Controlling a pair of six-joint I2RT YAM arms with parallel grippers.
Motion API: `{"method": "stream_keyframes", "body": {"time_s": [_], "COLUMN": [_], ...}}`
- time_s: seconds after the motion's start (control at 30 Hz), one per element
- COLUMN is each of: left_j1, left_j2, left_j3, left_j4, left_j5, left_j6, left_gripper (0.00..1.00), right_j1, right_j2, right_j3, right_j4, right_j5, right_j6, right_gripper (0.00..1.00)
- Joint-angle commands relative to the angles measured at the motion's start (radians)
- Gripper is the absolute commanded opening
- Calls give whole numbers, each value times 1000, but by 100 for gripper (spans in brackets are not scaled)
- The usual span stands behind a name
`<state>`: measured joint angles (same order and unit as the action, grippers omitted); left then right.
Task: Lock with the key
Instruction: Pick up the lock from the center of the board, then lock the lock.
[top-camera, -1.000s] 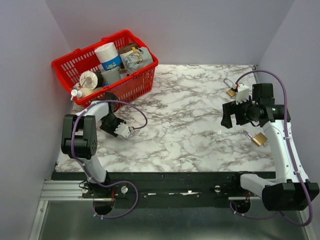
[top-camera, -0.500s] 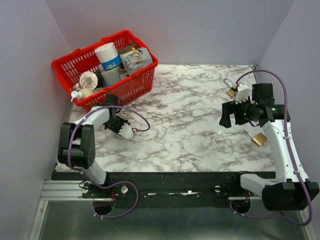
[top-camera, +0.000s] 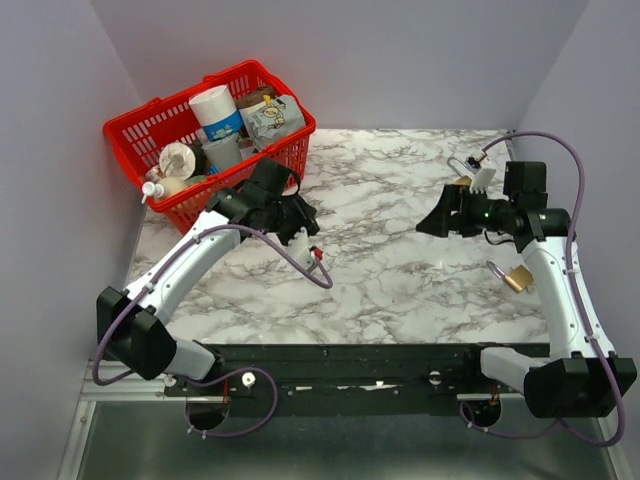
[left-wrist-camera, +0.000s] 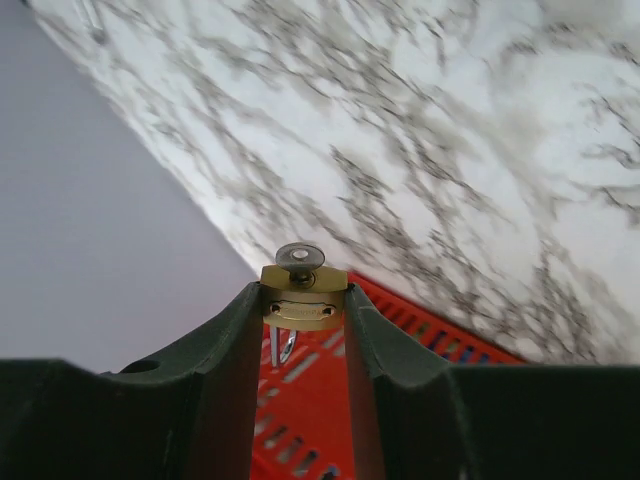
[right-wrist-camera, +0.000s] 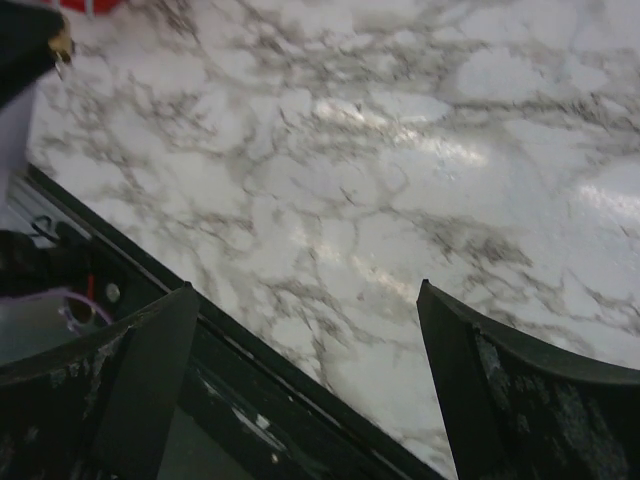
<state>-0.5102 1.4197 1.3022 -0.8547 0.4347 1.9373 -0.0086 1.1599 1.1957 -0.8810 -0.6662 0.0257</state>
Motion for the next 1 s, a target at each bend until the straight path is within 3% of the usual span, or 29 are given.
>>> {"method": "stream_keyframes", "body": {"time_s": [0.0,0.2,0.37,0.57,0.7,0.97], "left_j1": [-126,-232,-315,-327,-327,-327], "left_j2": [-51,-67,-48,-1,16,33], "left_j3": [71,101,123,175,192,169], "left_j4": [-14,14,54,98,106,131], "left_j5": [111,95,18,-21,-21,-24], "left_j6": [-214,-356,-458,-607,-678,-741], "left_gripper": [19,19,19,18,18,17], "right_j1": [5,113,212,308,352,361], "right_j2": [-37,58,81,76,99,86], "right_j3": [-96,-71,-85,-165,-176,-166], "right_j4": [347,477,485,634,656,729], "right_j5": [-167,-145,-69,-59,-93,-148], "right_j6": [363,482,459,536,537,565], "right_gripper": [100,99,92,89,77,77]}}
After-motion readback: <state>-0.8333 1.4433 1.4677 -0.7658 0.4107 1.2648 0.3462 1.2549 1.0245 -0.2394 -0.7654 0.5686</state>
